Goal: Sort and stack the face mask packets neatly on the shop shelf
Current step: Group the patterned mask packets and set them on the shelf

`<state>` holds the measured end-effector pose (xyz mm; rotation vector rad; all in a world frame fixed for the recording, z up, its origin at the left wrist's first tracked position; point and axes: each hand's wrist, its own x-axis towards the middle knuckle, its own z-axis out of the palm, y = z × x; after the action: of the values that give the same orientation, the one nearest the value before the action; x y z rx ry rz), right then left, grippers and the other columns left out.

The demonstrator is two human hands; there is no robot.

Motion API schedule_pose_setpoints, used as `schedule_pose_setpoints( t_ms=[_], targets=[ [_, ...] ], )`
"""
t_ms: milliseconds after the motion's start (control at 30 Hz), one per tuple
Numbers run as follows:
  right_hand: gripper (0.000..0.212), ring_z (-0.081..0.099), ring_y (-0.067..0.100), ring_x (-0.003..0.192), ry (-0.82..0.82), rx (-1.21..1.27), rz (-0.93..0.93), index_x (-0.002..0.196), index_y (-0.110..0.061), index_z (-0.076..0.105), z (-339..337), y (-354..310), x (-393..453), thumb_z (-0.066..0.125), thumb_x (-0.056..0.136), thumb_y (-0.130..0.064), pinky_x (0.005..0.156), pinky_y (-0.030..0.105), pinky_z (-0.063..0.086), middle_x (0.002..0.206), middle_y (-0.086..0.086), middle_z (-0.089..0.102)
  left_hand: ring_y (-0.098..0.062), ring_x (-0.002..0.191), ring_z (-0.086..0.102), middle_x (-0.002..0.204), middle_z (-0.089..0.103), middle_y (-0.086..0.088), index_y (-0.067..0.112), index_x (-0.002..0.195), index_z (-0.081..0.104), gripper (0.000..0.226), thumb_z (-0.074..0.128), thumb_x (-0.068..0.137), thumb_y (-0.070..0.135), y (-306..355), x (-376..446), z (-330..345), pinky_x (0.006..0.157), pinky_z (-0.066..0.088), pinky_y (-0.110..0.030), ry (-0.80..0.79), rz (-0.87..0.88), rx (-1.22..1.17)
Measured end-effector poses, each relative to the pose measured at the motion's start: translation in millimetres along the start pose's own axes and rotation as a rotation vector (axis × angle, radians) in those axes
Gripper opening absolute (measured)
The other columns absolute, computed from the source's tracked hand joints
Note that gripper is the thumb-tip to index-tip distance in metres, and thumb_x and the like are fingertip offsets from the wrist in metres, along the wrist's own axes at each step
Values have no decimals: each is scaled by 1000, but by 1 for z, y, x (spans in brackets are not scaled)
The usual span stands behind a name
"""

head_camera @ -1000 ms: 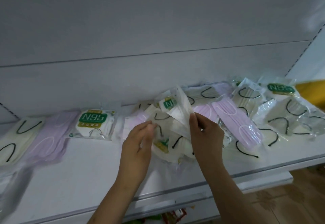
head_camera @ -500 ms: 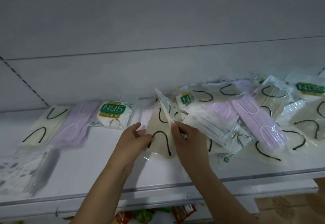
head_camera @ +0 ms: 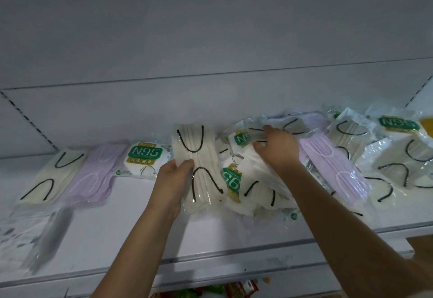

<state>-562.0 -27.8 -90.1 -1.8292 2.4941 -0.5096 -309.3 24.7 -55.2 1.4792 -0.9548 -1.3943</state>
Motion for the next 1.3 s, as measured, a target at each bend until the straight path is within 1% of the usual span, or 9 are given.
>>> schedule_pose_setpoints(
  t_ms=[100, 233, 333, 533, 733, 833, 967, 1133, 1300],
  targets=[
    [25, 66, 29, 82, 64, -19, 9, 93, -11, 69, 1, -3, 2, 48, 93, -23, 62, 28, 37, 88, 8, 70, -26, 82, 74, 87, 78, -10, 10, 95, 71, 12, 58, 95, 10, 1, 4, 0, 79, 58, -38, -24, 3, -9],
    [60, 61, 31, 104, 8, -22, -1, 115, -14, 62, 8, -10, -10, 51, 86, -66, 80, 36, 51, 106, 9, 65, -27, 87, 74, 89, 78, -9, 11, 97, 71, 14, 57, 95, 8, 1, 7, -3, 81, 58, -39, -46, -8, -1],
    [51, 56, 30, 108, -8, -107, -6, 113, -15, 64, 16, -16, -17, 56, 88, -58, 84, 37, 46, 110, 8, 64, -25, 85, 73, 87, 78, -7, 12, 99, 70, 14, 56, 96, 8, 0, 7, -4, 75, 57, -36, -54, -30, -4],
    [22, 65, 11, 82, 192, 600, -14, 106, -14, 74, -27, -29, -33, 57, 98, -27, 70, 13, 44, 94, -1, 73, -22, 84, 73, 94, 76, -7, 16, 111, 67, 18, 54, 98, 14, 0, 11, -3, 62, 56, -29, -47, -29, -56],
    [54, 53, 8, 123, -23, 593, -604, 114, -17, 75, -44, -33, -91, 51, 72, 6, 106, 15, 36, 123, -4, 69, -27, 102, 71, 112, 74, -13, 14, 116, 71, 45, 54, 97, 51, 9, 9, 25, 90, 55, -44, -346, -190, -323],
    [75, 37, 7, 141, -122, 544, -603, 129, -17, 65, -45, -10, -111, 26, 67, 0, 118, 25, 27, 144, -5, 54, -27, 97, 73, 108, 76, -12, 13, 118, 69, 30, 71, 91, 26, 4, 13, 51, 80, 61, -42, -319, -33, -130],
    [70, 43, 8, 137, 36, 465, -278, 142, -24, 52, -57, 47, -122, 39, 79, 4, 114, 26, 35, 149, -7, 47, -16, 80, 73, 94, 76, -4, 13, 111, 69, 17, 64, 94, 11, 3, 7, 95, 65, 58, -26, -347, 138, 14],
    [50, 65, 23, 104, 305, 465, 527, 125, -12, 60, -72, 147, -83, 67, 88, -45, 83, 28, 47, 114, 5, 68, -13, 83, 61, 92, 66, 7, 20, 112, 64, 17, 58, 96, 17, -5, -4, 155, 70, 45, -29, -333, 227, 133],
    [61, 67, 26, 86, 50, 261, 689, 100, -13, 61, -57, 198, -24, 67, 74, -68, 70, 32, 52, 95, 4, 69, -15, 84, 63, 90, 67, 5, 28, 110, 61, 15, 54, 99, 21, -9, -16, 210, 65, 46, -28, -360, 156, 111]
  ],
)
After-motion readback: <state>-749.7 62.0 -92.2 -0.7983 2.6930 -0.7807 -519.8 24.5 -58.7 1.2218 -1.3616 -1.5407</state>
